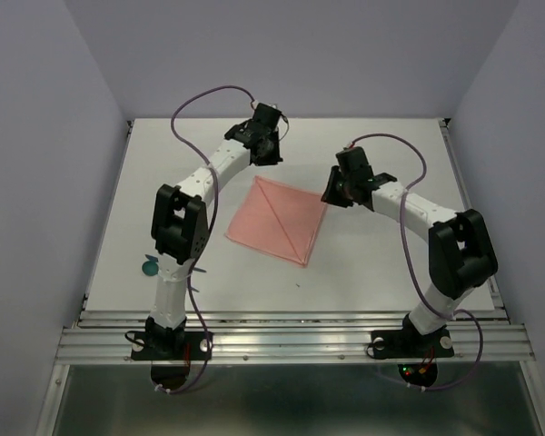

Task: Fold the napkin into a case and place the utensils inside
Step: Smooth out the upper triangle-folded napkin at the center of the board, then pick up the upper triangle-folded napkin from the center of the board.

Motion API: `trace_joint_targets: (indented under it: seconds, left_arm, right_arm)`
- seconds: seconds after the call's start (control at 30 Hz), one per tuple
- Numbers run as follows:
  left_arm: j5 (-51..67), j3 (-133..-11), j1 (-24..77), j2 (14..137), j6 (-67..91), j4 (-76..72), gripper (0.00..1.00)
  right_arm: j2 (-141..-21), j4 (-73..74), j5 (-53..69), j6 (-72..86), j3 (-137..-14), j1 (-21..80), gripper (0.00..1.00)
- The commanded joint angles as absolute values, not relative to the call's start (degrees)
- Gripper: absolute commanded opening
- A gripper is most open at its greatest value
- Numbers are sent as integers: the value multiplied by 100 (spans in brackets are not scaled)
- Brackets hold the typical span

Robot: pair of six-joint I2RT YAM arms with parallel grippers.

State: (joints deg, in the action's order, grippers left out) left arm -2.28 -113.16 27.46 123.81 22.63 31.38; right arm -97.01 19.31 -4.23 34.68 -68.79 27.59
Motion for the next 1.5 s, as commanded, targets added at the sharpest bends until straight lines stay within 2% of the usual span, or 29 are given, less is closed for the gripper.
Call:
trace_joint_targets:
  seconds: [0.0, 0.2, 0.5, 0.6, 0.73, 0.83, 0.9, 1.0, 1.13, 1.47]
  left_arm:
    - [-773, -11233, 3330, 11760, 2144, 3489, 3]
    - [-1327, -10319, 4253, 11391, 2214, 3630, 14]
    - [-1213, -9396, 4948, 11171, 2654, 3674, 21]
    - [-1187, -9167, 5062, 11057, 2654, 3612, 29]
    - [-1064, -8896, 5255, 10960, 2584, 3525, 46]
    - [-1116, -8667, 5370, 10890, 2566, 3507, 50]
    - [-1177, -8596, 5537, 10811, 2532, 3489, 59]
    - [-1274, -8578, 5774, 10828, 2496, 3489, 59]
    - [-1502, -8631, 6046, 11030, 2505, 3568, 53]
    - [-1872, -8701, 6231, 11408, 2356, 3639, 52]
  right_arm:
    - [-9519, 2066, -98, 3375, -6636, 1762, 31]
    - [-9150, 1960, 527, 3322, -6153, 835, 48]
    - [-9026, 1451, 1291, 3506, -5467, 756, 57]
    - [-9105, 1169, 1582, 3586, -5326, 756, 58]
    - [-9211, 1107, 1635, 3604, -5352, 756, 58]
    - [-9228, 1107, 1617, 3560, -5379, 756, 59]
    - [-9272, 1107, 1626, 3551, -5388, 756, 59]
    - [-9369, 1099, 1670, 3525, -5396, 756, 59]
    - [-9404, 1107, 1679, 3525, -5405, 756, 59]
    - [-9404, 1116, 1679, 3516, -5405, 756, 59]
